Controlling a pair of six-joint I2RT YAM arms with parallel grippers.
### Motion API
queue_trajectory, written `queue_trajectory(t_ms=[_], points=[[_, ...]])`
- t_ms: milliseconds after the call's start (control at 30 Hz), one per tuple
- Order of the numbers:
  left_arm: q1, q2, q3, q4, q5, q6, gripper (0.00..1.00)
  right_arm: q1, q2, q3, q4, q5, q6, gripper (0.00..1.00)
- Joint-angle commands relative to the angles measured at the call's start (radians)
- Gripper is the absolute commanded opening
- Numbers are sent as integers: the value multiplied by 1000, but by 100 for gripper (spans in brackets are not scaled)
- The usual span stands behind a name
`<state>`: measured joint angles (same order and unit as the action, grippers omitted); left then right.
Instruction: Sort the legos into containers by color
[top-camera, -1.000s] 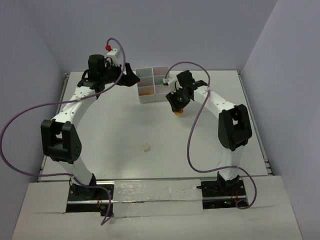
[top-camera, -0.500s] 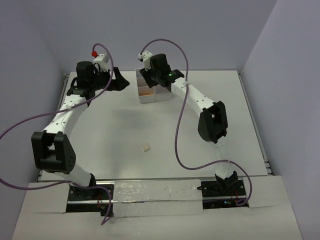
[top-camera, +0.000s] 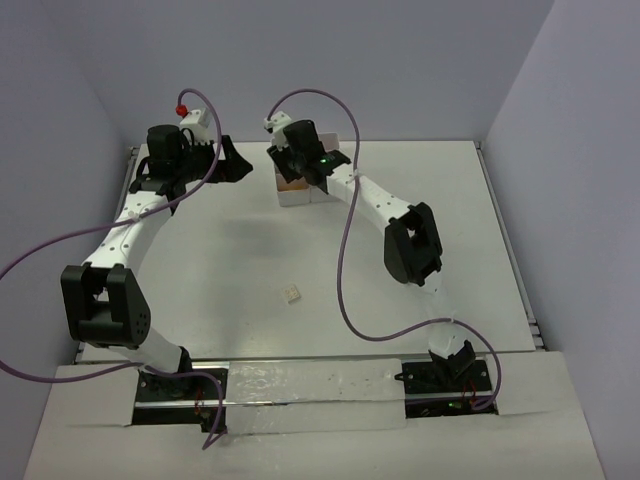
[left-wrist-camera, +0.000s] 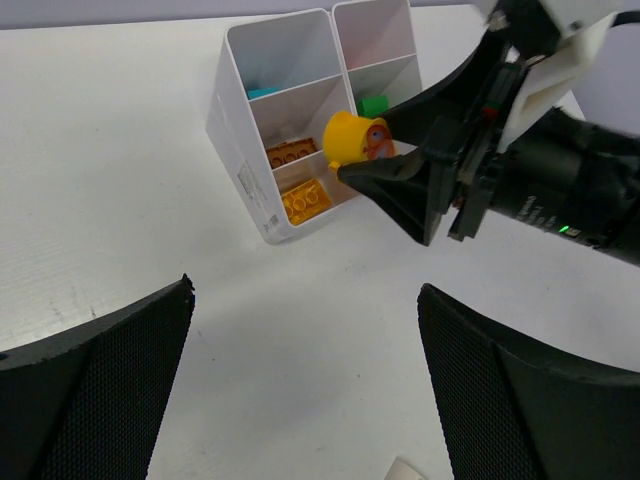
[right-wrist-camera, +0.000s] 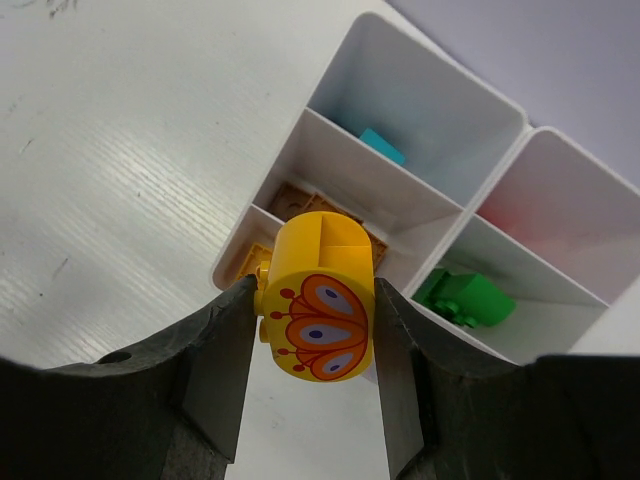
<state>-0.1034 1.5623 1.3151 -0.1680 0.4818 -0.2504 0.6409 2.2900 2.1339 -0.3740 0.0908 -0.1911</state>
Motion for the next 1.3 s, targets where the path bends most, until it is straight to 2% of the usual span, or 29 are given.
queue_trajectory(t_ms=[0, 133, 333, 433, 467, 500, 633, 733, 800, 900, 1100, 1267], points=[[7, -25, 26, 25, 7, 3, 99, 9, 36, 46, 34, 1, -3, 0], [8, -20, 29, 27, 9, 2, 99, 8, 41, 39, 37, -14, -5, 3], [10, -13, 33, 30, 15, 3, 99, 8, 58, 44, 35, -21, -16, 11], [10, -12, 35, 30, 17, 3, 99, 8, 65, 50, 23, -28, -22, 22], [10, -13, 35, 31, 17, 3, 99, 8, 64, 46, 25, -28, -24, 33], [10, -13, 35, 32, 17, 3, 99, 8, 62, 44, 28, -29, -25, 36], [10, -13, 36, 32, 18, 1, 99, 4, 75, 58, 37, -22, -35, 43], [10, -15, 36, 32, 20, 2, 99, 2, 79, 70, 31, -25, -34, 52], [10, -19, 30, 36, 20, 3, 99, 0, 58, 55, 43, -34, -33, 61], [10, -21, 27, 36, 23, 3, 99, 0, 40, 25, 55, -57, -45, 65], [10, -23, 29, 44, 35, -1, 99, -6, 10, 7, 56, -69, -59, 88], [12, -85, -26, 73, 140, 64, 99, -14, -101, -59, 66, -84, -19, 98]])
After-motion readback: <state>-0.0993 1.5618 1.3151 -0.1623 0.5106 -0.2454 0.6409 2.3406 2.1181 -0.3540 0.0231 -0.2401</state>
